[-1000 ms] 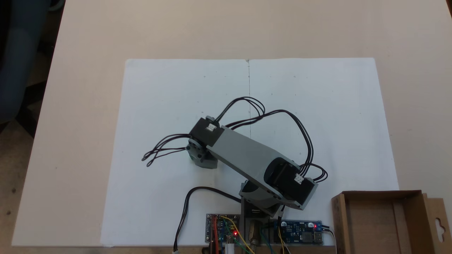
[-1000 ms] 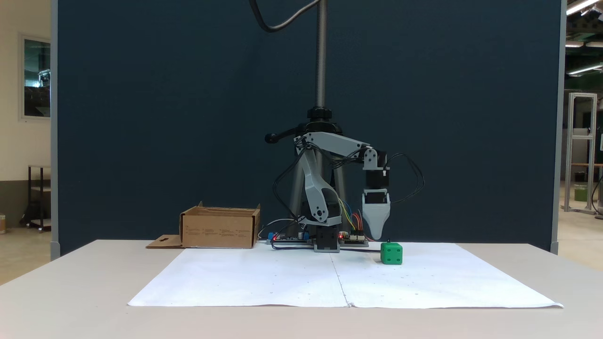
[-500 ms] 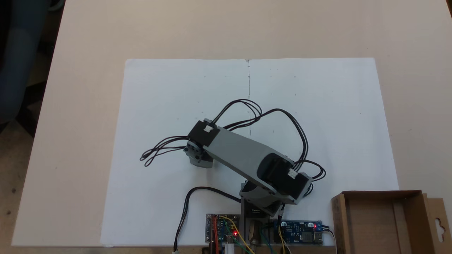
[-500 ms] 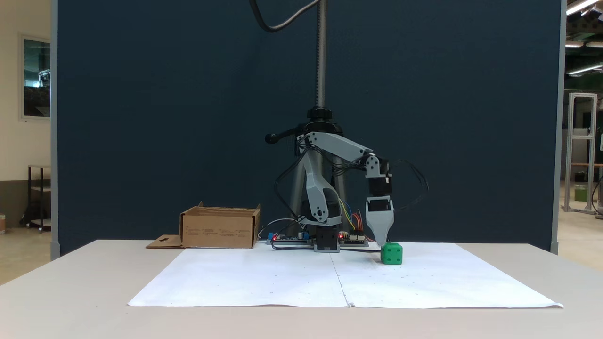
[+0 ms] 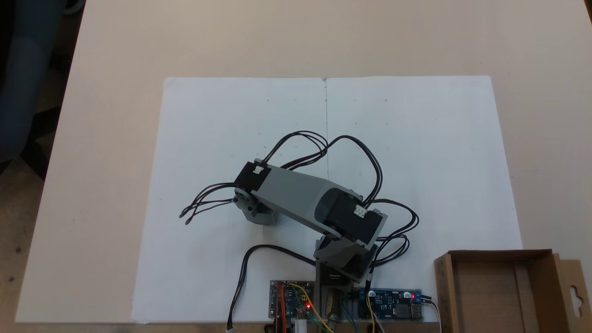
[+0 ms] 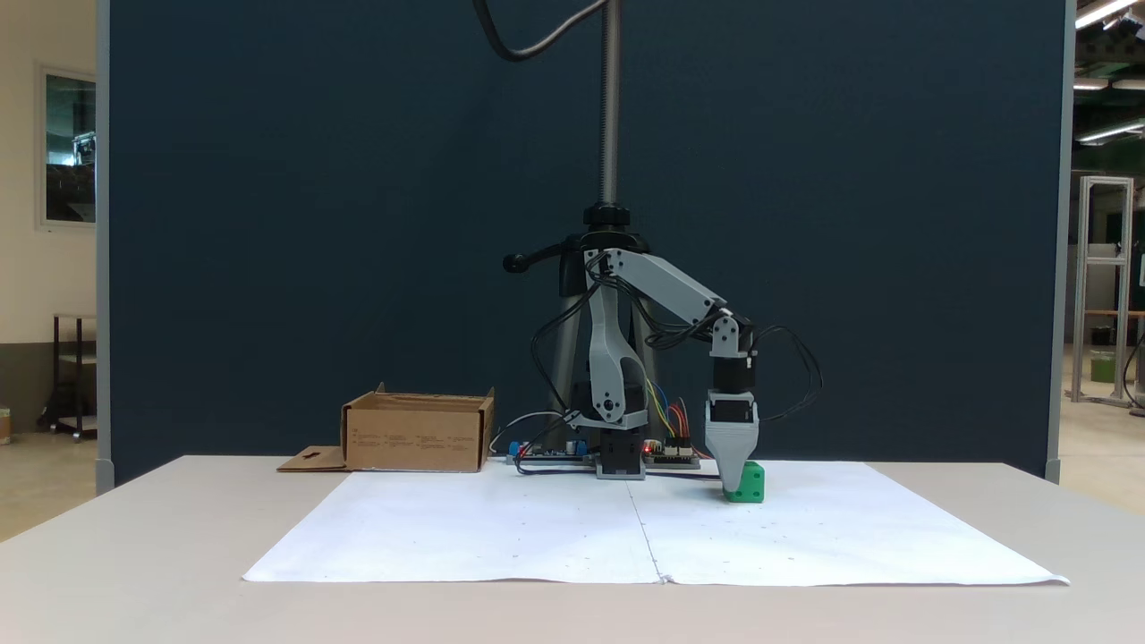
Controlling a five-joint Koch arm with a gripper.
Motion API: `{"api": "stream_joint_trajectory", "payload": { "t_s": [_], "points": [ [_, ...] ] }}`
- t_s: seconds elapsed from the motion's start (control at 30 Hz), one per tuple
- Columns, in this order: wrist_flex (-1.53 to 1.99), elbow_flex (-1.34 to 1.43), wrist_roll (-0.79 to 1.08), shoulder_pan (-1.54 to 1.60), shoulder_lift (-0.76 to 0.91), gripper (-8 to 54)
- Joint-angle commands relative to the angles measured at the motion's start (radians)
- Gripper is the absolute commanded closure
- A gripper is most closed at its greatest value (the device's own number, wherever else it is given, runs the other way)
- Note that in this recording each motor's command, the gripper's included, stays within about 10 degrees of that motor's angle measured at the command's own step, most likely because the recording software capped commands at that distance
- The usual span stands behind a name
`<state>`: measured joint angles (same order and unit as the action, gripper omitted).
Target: Grasp a green dice and put it in the bin.
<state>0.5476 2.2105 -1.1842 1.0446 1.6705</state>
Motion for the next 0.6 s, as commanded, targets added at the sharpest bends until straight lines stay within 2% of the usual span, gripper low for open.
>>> {"api": "stream_joint_trajectory", "payload": {
  "t_s": [0.0, 0.57],
  "points": [
    [-0.037, -0.025, -0.074, 0.005, 0.006, 4.3],
    [-0.038, -0.048, 0.028, 0.034, -0.074, 5.2]
  ]
}}
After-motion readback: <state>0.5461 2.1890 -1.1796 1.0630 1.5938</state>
